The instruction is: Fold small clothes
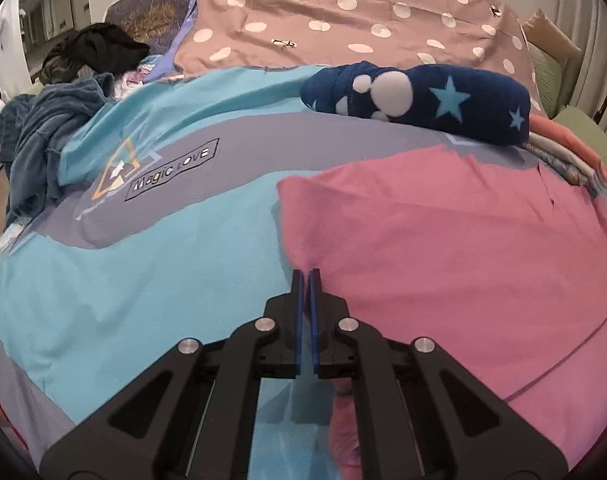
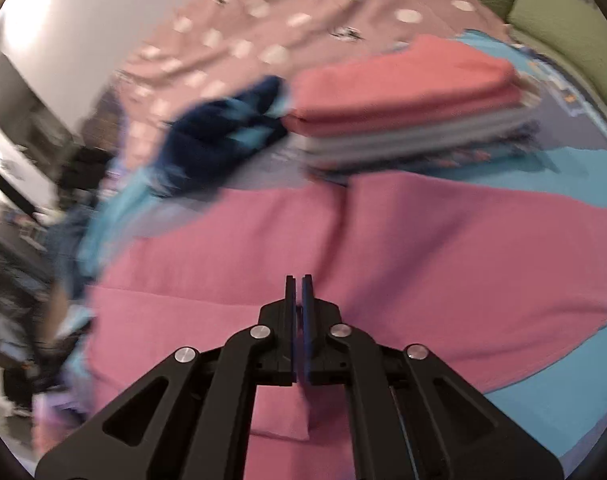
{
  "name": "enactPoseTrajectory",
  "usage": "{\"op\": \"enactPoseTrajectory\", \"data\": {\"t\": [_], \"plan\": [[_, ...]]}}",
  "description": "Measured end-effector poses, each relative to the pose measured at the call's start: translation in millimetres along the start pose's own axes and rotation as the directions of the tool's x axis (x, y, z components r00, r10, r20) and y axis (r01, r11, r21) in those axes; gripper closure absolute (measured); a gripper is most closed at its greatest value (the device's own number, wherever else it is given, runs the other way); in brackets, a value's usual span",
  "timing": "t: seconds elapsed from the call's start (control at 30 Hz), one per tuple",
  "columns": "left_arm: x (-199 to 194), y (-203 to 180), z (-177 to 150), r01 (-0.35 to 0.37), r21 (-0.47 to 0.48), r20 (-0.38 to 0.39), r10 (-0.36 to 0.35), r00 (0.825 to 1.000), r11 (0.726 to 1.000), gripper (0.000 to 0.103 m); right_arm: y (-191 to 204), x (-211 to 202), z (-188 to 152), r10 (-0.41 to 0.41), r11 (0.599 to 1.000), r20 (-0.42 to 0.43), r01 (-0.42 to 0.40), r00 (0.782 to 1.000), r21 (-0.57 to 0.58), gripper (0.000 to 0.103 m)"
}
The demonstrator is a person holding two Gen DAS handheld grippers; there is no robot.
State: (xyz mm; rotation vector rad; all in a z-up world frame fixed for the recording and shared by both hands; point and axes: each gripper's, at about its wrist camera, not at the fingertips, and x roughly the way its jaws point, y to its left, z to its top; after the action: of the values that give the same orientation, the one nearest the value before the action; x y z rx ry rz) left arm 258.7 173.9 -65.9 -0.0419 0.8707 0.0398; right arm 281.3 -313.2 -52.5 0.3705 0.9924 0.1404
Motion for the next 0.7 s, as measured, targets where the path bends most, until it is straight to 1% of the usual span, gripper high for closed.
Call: {"op": "enactPoseTrajectory", "data": {"t": [0.03, 0.07, 0.13, 0.2, 0.27, 0.3, 0.37, 0.4, 0.43, 0.47, 0.5, 0.53, 0.57, 0.6, 0.63, 0.67, 0.7], "plan": [[0, 2, 0, -0.002, -0.007, 0.000, 0.002, 1.000, 1.000, 0.100, -5, 2, -2, 0.012, 1.000, -0.005, -0.012, 1.000, 0.022, 0.090], [-1, 5, -1, -0.010, -0.018, 0.001, 0.010, 1.000, 1.000, 0.102, -8, 3, -5, 0.031, 0.998, -0.004, -0.031, 1.000, 0.048, 0.085], [-5, 12, 0, -0.022, -0.039, 0.006, 0.022, 1.000, 0.999, 0.103, -12, -6, -11, 0.060, 0.996, 0.008, -0.060, 0.998, 0.063, 0.082], [-10, 20, 1, 0.010, -0.077, 0.013, -0.009, 1.000, 0.997, 0.103, -7, -21, -18, 0.070, 0.997, 0.027, -0.071, 0.997, 0.014, 0.080], [-19, 23, 4, 0.057, -0.107, 0.048, -0.052, 0.997, 0.993, 0.103, 1, -33, -27, 0.099, 0.994, 0.033, -0.098, 0.994, -0.038, 0.076], [-23, 21, 7, 0.077, -0.109, 0.067, -0.070, 0.995, 0.991, 0.101, 6, -38, -32, 0.132, 0.989, 0.024, -0.130, 0.991, -0.071, 0.073], [-24, 13, 13, 0.087, -0.096, 0.082, -0.080, 0.993, 0.992, 0.099, 15, -38, -43, 0.200, 0.972, -0.020, -0.201, 0.980, -0.123, 0.067], [-21, 8, 17, 0.085, -0.086, 0.077, -0.079, 0.994, 0.993, 0.093, 18, -35, -50, 0.212, 0.967, -0.045, -0.216, 0.976, -0.137, 0.066], [-11, 1, 21, 0.079, -0.073, 0.048, -0.075, 0.996, 0.994, 0.089, 18, -31, -53, 0.201, 0.967, -0.065, -0.208, 0.977, -0.145, 0.065], [-2, -2, 23, 0.051, -0.064, 0.021, -0.050, 0.999, 0.997, 0.082, 19, -24, -59, 0.161, 0.973, -0.090, -0.173, 0.983, -0.151, 0.065], [11, -5, 24, -0.017, -0.040, -0.015, 0.017, 1.000, 0.999, 0.080, 15, -13, -67, 0.075, 0.985, -0.116, -0.092, 0.990, -0.148, 0.065], [26, -8, 22, -0.101, -0.006, -0.039, 0.101, 0.994, 0.995, 0.074, 11, -13, -71, 0.080, 0.987, -0.101, -0.094, 0.992, -0.134, 0.067], [26, -7, 22, -0.113, -0.016, -0.027, 0.112, 0.993, 0.993, 0.071, 8, -17, -72, 0.097, 0.987, -0.083, -0.107, 0.992, -0.116, 0.067], [22, -6, 23, -0.110, -0.033, -0.021, 0.109, 0.994, 0.993, 0.072, -2, -29, -73, 0.117, 0.990, -0.061, -0.121, 0.991, -0.068, 0.067], [17, -5, 23, -0.103, -0.045, -0.015, 0.103, 0.995, 0.994, 0.072, -13, -41, -73, 0.132, 0.991, -0.023, -0.132, 0.991, -0.030, 0.067], [12, -5, 22, -0.086, -0.052, -0.009, 0.086, 0.996, 0.995, 0.073, -24, -53, -74, 0.137, 0.991, 0.025, -0.137, 0.990, -0.001, 0.066], [3, -8, 20, -0.054, -0.053, 0.001, 0.054, 0.999, 0.997, 0.073, -37, -65, -73, 0.125, 0.991, 0.076, -0.128, 0.989, 0.032, 0.066]]}}
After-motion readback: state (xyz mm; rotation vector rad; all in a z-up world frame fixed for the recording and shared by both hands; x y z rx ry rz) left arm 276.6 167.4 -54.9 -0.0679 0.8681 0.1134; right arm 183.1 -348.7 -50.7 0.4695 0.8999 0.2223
